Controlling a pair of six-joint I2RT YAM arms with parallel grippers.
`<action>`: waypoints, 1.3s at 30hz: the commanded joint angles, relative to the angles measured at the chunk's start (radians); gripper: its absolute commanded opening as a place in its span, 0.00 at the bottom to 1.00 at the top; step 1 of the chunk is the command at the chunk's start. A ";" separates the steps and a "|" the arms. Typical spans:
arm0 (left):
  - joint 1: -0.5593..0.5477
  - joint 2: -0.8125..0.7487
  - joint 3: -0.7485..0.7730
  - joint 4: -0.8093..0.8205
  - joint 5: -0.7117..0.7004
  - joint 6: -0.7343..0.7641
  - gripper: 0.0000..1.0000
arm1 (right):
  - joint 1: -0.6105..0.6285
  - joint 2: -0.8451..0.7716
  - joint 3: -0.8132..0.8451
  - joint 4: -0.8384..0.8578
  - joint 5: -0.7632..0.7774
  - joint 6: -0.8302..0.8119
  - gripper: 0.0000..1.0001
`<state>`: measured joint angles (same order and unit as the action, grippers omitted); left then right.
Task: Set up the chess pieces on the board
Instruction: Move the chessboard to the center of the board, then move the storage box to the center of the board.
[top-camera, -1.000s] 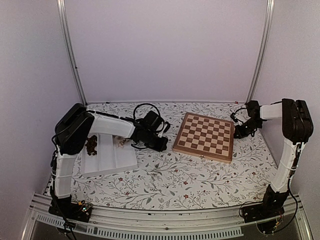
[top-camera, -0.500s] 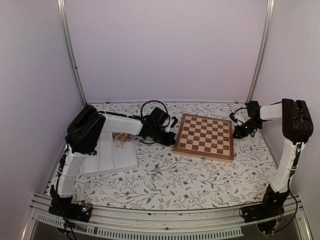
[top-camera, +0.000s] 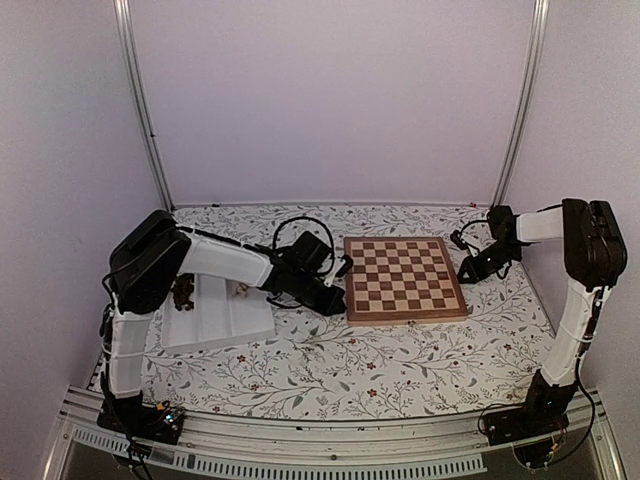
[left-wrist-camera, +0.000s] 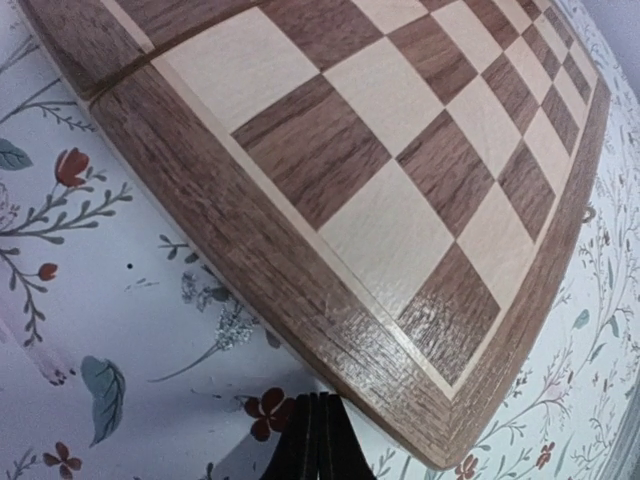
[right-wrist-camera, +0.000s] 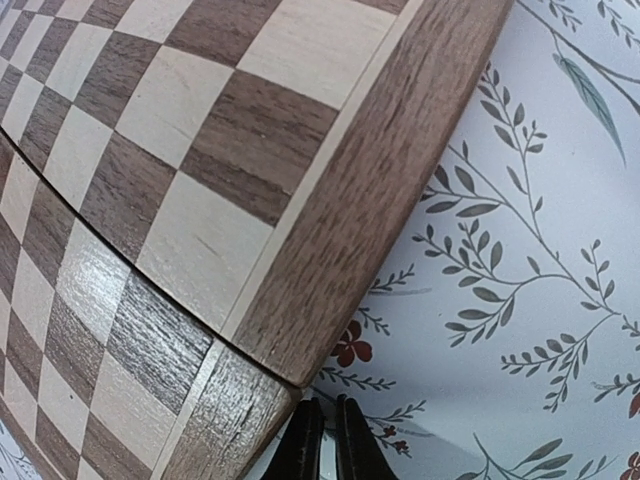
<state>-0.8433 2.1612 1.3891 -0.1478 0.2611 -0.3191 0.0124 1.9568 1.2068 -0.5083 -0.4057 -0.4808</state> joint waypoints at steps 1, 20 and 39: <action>-0.042 -0.021 -0.030 -0.042 -0.008 -0.021 0.00 | 0.022 -0.018 -0.019 -0.068 -0.066 -0.010 0.10; 0.086 -0.583 -0.387 -0.375 -0.367 -0.095 0.12 | -0.047 -0.081 -0.015 -0.101 -0.111 -0.008 0.17; -0.008 -0.472 -0.434 -0.289 -0.154 -0.035 0.00 | -0.049 -0.085 -0.024 -0.099 -0.105 -0.012 0.43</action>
<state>-0.7982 1.6489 0.9310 -0.4606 0.0418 -0.3874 -0.0341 1.9007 1.1915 -0.6056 -0.5041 -0.4904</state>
